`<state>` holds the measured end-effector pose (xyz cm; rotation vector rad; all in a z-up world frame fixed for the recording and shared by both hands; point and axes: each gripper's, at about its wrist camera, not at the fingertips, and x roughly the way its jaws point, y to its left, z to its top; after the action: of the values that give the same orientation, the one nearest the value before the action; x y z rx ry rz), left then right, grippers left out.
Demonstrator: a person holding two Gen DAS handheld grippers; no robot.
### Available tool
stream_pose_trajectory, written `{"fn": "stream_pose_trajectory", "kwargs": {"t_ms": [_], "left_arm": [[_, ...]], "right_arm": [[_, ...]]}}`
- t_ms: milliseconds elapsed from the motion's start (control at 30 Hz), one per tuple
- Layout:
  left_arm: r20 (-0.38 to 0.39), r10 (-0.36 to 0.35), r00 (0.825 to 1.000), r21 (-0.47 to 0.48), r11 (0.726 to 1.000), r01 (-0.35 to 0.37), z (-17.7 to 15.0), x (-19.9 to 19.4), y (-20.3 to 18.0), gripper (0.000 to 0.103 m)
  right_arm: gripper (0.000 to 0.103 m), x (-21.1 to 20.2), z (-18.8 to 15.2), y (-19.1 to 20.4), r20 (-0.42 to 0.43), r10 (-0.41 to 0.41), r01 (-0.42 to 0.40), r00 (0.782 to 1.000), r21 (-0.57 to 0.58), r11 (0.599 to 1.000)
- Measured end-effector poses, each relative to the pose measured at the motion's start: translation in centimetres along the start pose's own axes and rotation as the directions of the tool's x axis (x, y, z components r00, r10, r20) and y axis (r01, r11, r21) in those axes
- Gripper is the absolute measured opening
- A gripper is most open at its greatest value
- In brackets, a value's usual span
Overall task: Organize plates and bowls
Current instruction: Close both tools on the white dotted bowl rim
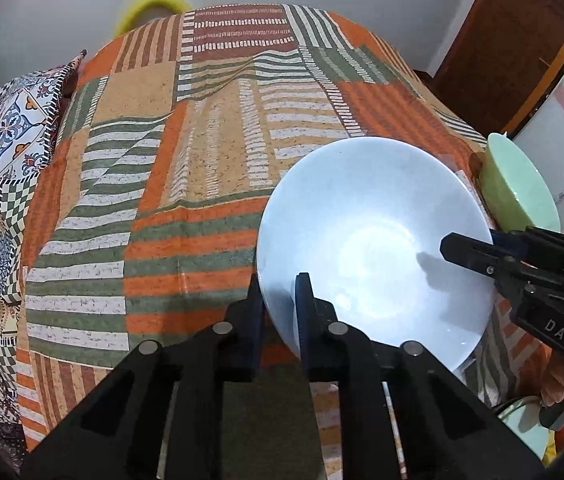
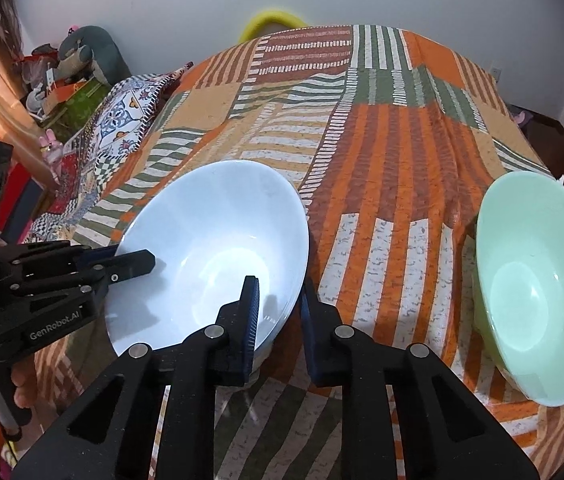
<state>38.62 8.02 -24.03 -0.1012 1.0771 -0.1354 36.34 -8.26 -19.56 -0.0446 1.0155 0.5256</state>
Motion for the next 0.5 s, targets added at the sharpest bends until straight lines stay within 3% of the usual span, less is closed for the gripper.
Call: {"fn": "stream_pose_trajectory", "kwargs": {"t_ms": [200, 500], "left_arm": [[0.025, -0.008, 1.0, -0.002, 1.0, 0.008, -0.2, -1.4, -0.2, 0.014], [0.096, -0.027, 0.995, 0.0, 1.0, 0.027, -1.1, -6.6, -0.9, 0.014]], "right_arm": [[0.018, -0.8, -0.1, 0.4, 0.005, -0.019, 0.019, 1.0, -0.022, 1.0], [0.018, -3.9, 0.0, 1.1, 0.057, 0.025, -0.025, 0.998, 0.005, 1.0]]}}
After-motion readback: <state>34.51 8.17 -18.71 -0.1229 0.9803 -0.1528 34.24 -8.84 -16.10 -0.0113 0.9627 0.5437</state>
